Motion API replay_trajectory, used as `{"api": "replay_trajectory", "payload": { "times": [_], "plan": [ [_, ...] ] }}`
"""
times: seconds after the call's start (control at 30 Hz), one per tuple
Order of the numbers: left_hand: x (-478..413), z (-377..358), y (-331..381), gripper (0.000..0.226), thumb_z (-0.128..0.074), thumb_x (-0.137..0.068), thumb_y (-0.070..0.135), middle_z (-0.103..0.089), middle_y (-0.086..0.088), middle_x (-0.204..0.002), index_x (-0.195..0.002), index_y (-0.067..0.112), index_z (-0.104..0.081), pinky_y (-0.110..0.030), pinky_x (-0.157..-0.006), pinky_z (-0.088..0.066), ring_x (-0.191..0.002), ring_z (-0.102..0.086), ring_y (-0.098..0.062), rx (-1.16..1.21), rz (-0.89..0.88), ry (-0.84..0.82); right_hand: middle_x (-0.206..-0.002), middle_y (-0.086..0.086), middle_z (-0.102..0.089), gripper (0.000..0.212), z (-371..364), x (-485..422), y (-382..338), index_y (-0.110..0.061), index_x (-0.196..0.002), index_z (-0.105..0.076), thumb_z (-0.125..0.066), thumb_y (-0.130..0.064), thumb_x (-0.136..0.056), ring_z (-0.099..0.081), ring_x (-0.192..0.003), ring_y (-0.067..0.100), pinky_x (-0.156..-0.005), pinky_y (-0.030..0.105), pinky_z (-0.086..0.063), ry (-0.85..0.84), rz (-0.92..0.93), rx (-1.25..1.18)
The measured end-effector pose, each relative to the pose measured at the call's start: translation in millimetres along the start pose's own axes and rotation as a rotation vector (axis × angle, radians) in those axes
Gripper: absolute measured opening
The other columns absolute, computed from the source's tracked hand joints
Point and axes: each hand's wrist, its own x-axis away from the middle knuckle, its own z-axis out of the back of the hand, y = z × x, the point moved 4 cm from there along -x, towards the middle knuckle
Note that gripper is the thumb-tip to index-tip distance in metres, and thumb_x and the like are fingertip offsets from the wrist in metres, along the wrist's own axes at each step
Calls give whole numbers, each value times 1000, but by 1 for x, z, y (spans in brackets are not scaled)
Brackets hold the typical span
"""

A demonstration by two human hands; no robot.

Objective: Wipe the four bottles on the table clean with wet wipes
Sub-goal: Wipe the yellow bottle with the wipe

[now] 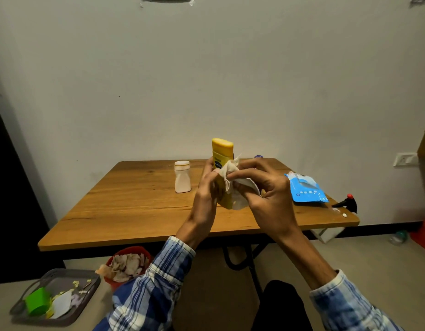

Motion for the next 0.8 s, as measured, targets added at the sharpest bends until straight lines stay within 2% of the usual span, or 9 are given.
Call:
{"api": "replay_trajectory", "payload": {
  "times": [0.07,0.17,0.23,0.3,0.4,0.47,0.57,0.67,0.8],
  "plan": [
    [3,-3,1,50,-34,-101,42,-61,-12,-138,-146,23,-44,-45,-106,-49,-130,-57,-29,21,-21,-37,-110,3,-67,27,1,1,4,-11,-102,-75,-69,10,-85,-65,-109,16,-81,23,-58,-22,-56,-71],
    [7,-7,2,39,-39,-99,42,-68,18,-110,-138,42,-46,-25,-87,-53,-102,-64,-2,-83,-80,-109,-109,4,-69,24,11,0,11,-11,-101,-73,-68,7,-87,-67,-106,18,-79,29,-61,95,-200,-171],
    [8,-4,0,41,-49,-98,38,-60,16,-98,-138,47,-45,-24,-80,-50,-87,-57,-1,-167,-116,-117,-106,5,-71,22,22,-2,12,-9,-103,-71,-68,6,-87,-70,-100,20,-74,34,-62,200,-284,-264],
    [10,-3,2,48,-54,-98,36,-56,6,-105,-145,40,-41,-24,-82,-50,-90,-56,-2,-216,-136,-152,-106,3,-71,26,32,-6,8,-9,-108,-67,-69,6,-87,-71,-97,19,-71,29,-61,259,-292,-317],
    [13,-2,4,46,-53,-98,35,-58,-11,-111,-141,20,-46,-29,-92,-49,-101,-58,-13,-252,-155,-228,-109,4,-69,40,41,-12,-2,-15,-120,-63,-69,7,-87,-72,-96,20,-69,27,-60,260,-249,-312],
    [14,-1,6,45,-50,-99,32,-61,-7,-113,-140,15,-47,-31,-95,-49,-104,-59,-17,-288,-174,-235,-112,3,-70,40,43,-15,-5,-15,-122,-66,-69,4,-88,-71,-96,20,-70,28,-61,234,-220,-258],
    [15,0,4,32,-47,-103,21,-66,-2,-117,-135,25,-51,-33,-95,-52,-108,-64,-21,-335,-185,-228,-115,4,-70,34,40,-17,-8,-11,-119,-69,-68,4,-89,-70,-101,20,-76,31,-62,196,-143,-162],
    [16,1,5,33,-49,-99,16,-68,11,-114,-129,29,-52,-31,-93,-53,-107,-65,-13,-329,-138,-198,-114,4,-67,38,24,-10,-21,-10,-117,-71,-71,9,-84,-66,-105,17,-80,28,-59,113,37,60],
    [16,4,5,35,-48,-98,10,-65,1,-115,-131,22,-50,-30,-88,-56,-102,-68,-12,-283,-92,-241,-112,8,-67,34,14,-4,-21,-6,-115,-72,-76,4,-82,-65,-103,14,-81,27,-58,138,174,268]
  ]
}}
